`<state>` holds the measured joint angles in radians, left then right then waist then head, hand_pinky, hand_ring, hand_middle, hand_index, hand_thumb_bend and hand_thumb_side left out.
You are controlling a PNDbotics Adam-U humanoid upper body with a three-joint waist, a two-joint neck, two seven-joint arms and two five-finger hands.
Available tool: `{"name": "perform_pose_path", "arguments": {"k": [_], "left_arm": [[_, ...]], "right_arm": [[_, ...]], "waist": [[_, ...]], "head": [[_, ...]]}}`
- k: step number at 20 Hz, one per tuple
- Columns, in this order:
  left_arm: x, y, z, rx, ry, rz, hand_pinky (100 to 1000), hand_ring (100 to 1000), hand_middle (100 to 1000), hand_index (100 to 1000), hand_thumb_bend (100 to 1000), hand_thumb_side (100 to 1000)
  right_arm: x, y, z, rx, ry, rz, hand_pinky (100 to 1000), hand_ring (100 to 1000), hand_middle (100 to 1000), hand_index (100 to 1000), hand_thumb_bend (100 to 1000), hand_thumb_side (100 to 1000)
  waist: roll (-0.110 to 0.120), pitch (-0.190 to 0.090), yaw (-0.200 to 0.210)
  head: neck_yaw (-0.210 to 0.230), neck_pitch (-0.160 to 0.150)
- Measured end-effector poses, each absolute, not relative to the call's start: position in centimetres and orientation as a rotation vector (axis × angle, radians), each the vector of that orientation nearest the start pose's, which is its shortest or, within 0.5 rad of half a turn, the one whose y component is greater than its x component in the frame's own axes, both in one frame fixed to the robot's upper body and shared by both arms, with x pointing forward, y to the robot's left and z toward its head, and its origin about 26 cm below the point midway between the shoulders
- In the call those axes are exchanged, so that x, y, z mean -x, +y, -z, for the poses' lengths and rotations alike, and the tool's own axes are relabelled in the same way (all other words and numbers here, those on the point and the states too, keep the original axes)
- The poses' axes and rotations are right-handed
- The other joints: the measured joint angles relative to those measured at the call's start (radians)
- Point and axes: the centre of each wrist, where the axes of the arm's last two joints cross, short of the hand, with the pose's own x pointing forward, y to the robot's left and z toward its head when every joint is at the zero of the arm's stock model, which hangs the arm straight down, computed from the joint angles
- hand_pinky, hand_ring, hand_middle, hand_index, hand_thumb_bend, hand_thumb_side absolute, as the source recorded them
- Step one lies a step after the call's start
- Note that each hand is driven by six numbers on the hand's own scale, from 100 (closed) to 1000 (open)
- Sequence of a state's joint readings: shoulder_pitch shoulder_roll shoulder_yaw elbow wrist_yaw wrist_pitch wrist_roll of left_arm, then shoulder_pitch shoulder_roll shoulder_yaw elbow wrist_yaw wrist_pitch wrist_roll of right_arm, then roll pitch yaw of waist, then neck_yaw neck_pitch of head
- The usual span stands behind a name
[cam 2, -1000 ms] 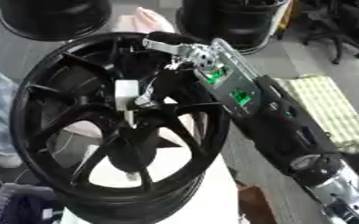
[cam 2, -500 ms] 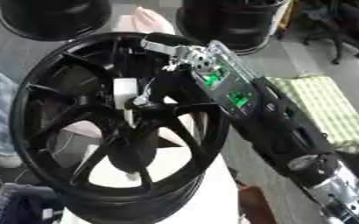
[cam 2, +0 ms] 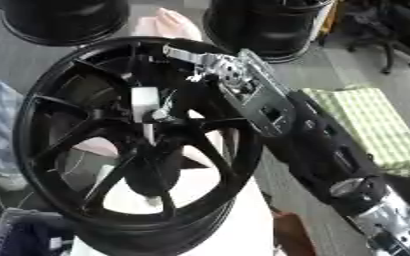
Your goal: Pull the pin out of the wheel hub.
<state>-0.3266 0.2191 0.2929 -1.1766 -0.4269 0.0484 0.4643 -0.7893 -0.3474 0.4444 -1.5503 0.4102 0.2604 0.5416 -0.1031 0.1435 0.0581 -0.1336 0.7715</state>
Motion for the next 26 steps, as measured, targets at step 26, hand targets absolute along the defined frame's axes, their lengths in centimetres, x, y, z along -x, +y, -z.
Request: {"name": "perform_pose_path", "arguments": {"k": [26], "left_arm": [[-35.03,35.51,-0.45,-0.988,-1.438,-0.099,779,762,575,761,100,818]], "right_arm": [[-37.83,-13.27,-22.00,0.155,-1.629,-1.420,477,528,191,423,282,100]], "waist": [[-0.003,0.000,0.001]], "head": [[-0.001,0.000]]}}
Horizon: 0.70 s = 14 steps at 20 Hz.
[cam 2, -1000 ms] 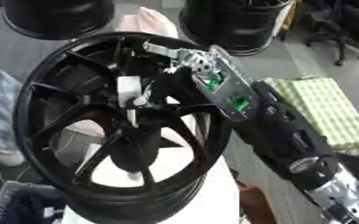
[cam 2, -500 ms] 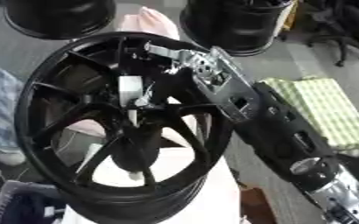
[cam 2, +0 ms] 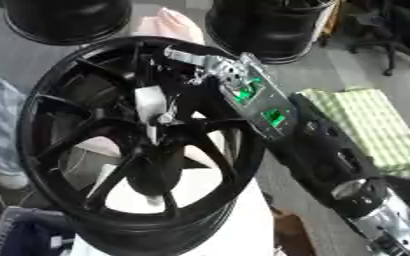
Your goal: Pull the pin out of the wheel hub.
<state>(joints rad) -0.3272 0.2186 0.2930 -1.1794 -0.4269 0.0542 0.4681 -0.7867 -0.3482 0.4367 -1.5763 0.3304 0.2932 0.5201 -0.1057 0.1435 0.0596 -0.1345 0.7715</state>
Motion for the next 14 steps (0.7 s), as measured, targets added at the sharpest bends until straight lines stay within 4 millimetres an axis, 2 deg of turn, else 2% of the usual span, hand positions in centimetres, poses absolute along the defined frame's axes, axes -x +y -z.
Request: {"name": "perform_pose_path", "arguments": {"k": [14], "left_arm": [[-35.0,35.5,-0.4,-0.991,-1.434,-0.100,779,762,574,759,100,820]], "right_arm": [[-37.3,-14.0,-26.4,0.181,-1.735,-1.394,434,510,163,404,281,100]], "waist": [[-0.001,-0.006,-0.006]], "head": [[-0.009,0.000]]}}
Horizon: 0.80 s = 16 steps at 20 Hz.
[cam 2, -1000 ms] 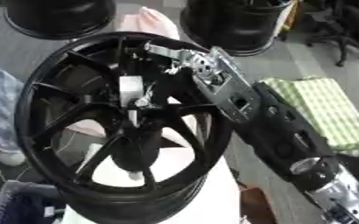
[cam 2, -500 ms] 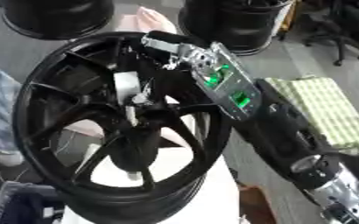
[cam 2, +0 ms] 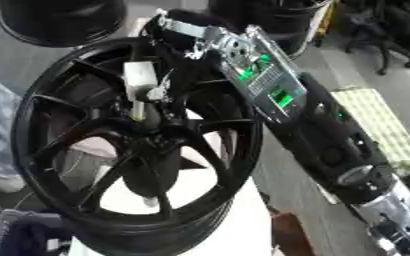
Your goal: Pull the pin out of the wheel hub.
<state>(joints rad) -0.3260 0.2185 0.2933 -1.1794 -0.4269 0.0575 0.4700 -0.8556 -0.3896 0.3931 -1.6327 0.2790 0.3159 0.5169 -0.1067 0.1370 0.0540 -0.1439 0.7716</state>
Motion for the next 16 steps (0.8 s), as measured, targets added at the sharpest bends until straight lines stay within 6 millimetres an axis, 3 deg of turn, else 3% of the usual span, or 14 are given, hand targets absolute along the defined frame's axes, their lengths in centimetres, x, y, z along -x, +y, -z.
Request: {"name": "perform_pose_path", "arguments": {"k": [1,2,9,12,16], "left_arm": [[-35.0,35.5,-0.4,-0.991,-1.433,-0.100,779,762,574,759,100,820],[-35.0,35.5,-0.4,-0.991,-1.432,-0.101,779,762,574,759,100,820],[-34.9,35.5,-0.3,-0.990,-1.428,-0.102,778,762,574,759,100,819],[-34.7,35.6,-0.1,-0.994,-1.418,-0.107,778,761,574,759,100,819],[-34.5,35.9,0.0,-1.003,-1.407,-0.123,778,761,574,759,100,817]], "right_arm": [[-37.3,-14.2,-26.9,0.186,-1.747,-1.383,429,509,162,403,225,100],[-37.3,-14.4,-27.3,0.190,-1.757,-1.370,425,509,161,403,273,100],[-38.3,-17.2,-29.9,0.207,-1.799,-1.153,399,508,151,397,234,100],[-39.5,-20.4,-31.1,0.259,-1.789,-1.003,390,510,148,395,218,100],[-40.1,-26.5,-32.8,0.356,-1.790,-0.783,388,513,150,395,206,100]], "waist": [[0.000,0.000,0.000],[0.000,0.000,0.000],[0.002,-0.001,-0.006],[0.003,-0.001,-0.016],[0.007,-0.001,-0.041]], "head": [[-0.001,0.000],[-0.003,0.000],[-0.018,0.000],[-0.018,0.000],[-0.005,0.000]]}}
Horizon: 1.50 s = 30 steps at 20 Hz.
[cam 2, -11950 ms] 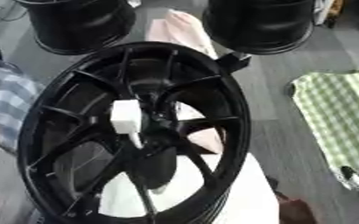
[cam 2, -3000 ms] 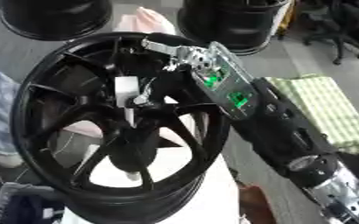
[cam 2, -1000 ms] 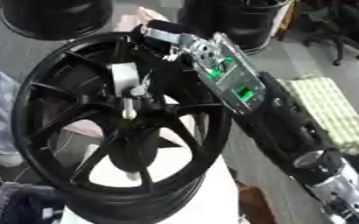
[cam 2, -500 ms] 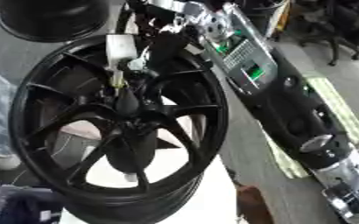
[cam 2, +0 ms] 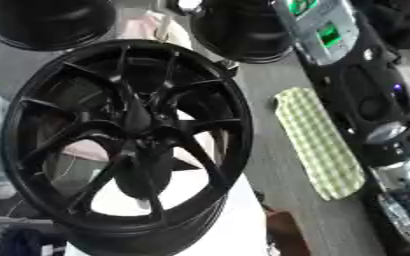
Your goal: Pull the pin out of the wheel hub.
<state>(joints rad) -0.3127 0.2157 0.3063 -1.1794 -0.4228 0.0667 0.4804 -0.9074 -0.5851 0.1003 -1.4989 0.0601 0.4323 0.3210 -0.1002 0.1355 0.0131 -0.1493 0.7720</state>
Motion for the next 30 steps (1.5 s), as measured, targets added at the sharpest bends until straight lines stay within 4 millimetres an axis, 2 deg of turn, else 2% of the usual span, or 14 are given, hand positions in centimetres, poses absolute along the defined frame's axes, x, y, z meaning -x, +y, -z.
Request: {"name": "perform_pose_path", "arguments": {"k": [5,8,11,14,16,17,18,19,21,22,23,26,28,30], "left_arm": [[-34.2,36.6,0.1,-1.026,-1.395,-0.151,778,760,573,758,100,812],[-34.2,36.8,-0.1,-1.032,-1.399,-0.156,777,760,573,758,100,808],[-34.3,36.8,-0.2,-1.030,-1.405,-0.163,777,760,573,758,100,807],[-34.5,36.7,-0.3,-1.029,-1.411,-0.173,777,760,573,759,100,806],[-34.5,36.8,-0.4,-1.029,-1.413,-0.183,777,759,573,758,100,804],[-34.5,36.8,-0.4,-1.028,-1.415,-0.188,777,759,573,758,100,804],[-34.5,36.8,-0.5,-1.028,-1.416,-0.190,777,759,572,758,100,804],[-34.6,36.8,-0.5,-1.028,-1.417,-0.192,777,759,572,758,100,804],[-34.7,36.6,-0.5,-1.021,-1.422,-0.200,777,759,572,759,100,804],[-34.7,36.4,-0.4,-1.016,-1.423,-0.204,777,759,573,759,100,805],[-34.7,36.4,-0.4,-1.015,-1.422,-0.205,777,759,573,759,100,806],[-34.8,36.4,-0.3,-1.013,-1.424,-0.210,777,759,572,759,100,806],[-34.8,36.4,-0.3,-1.011,-1.424,-0.214,777,759,572,758,100,804],[-34.8,36.4,-0.3,-1.011,-1.424,-0.215,777,759,572,758,100,803]], "right_arm": [[-38.5,-35.0,-32.3,0.497,-1.749,-0.525,398,524,165,405,209,100],[-34.6,-43.0,-28.3,0.665,-1.625,-0.323,412,538,181,415,232,100],[-31.0,-46.9,-24.1,0.788,-1.535,-0.197,429,554,199,431,255,100],[-28.1,-48.2,-19.8,0.874,-1.462,-0.139,452,575,226,452,287,100],[-26.6,-48.3,-16.9,0.916,-1.412,-0.112,480,604,269,495,355,100],[-25.9,-48.3,-15.4,0.934,-1.387,-0.100,518,646,342,552,435,119],[-25.3,-48.2,-14.1,0.948,-1.364,-0.094,567,706,447,632,515,192],[-24.7,-48.0,-12.9,0.963,-1.340,-0.096,634,790,620,738,580,309],[-24.0,-47.6,-10.9,0.986,-1.302,-0.128,674,853,759,819,535,421],[-23.8,-47.5,-10.3,0.996,-1.288,-0.154,682,871,787,838,510,488],[-23.6,-47.4,-9.6,1.005,-1.271,-0.178,683,879,800,850,482,571],[-23.2,-47.5,-8.7,1.036,-1.237,-0.214,670,883,810,865,410,729],[-23.1,-47.8,-8.7,1.065,-1.228,-0.201,655,875,797,858,384,724],[-23.1,-48.0,-9.0,1.096,-1.237,-0.166,627,855,765,838,372,647]], "waist": [[0.005,0.000,-0.031],[0.017,0.006,-0.016],[0.034,0.013,-0.018],[0.048,0.021,-0.021],[0.060,0.026,-0.025],[0.065,0.027,-0.026],[0.070,0.029,-0.026],[0.073,0.030,-0.026],[0.077,0.032,-0.026],[0.078,0.033,-0.026],[0.080,0.033,-0.026],[0.083,0.038,-0.026],[0.083,0.038,-0.027],[0.083,0.038,-0.027]], "head": [[0.038,0.000],[0.043,0.000],[0.052,0.000],[0.067,0.000],[0.075,0.000],[0.078,0.000],[0.080,0.000],[0.083,0.000],[0.087,0.000],[0.090,0.000],[0.093,0.000],[0.098,0.000],[0.102,0.000],[0.105,0.000]]}}
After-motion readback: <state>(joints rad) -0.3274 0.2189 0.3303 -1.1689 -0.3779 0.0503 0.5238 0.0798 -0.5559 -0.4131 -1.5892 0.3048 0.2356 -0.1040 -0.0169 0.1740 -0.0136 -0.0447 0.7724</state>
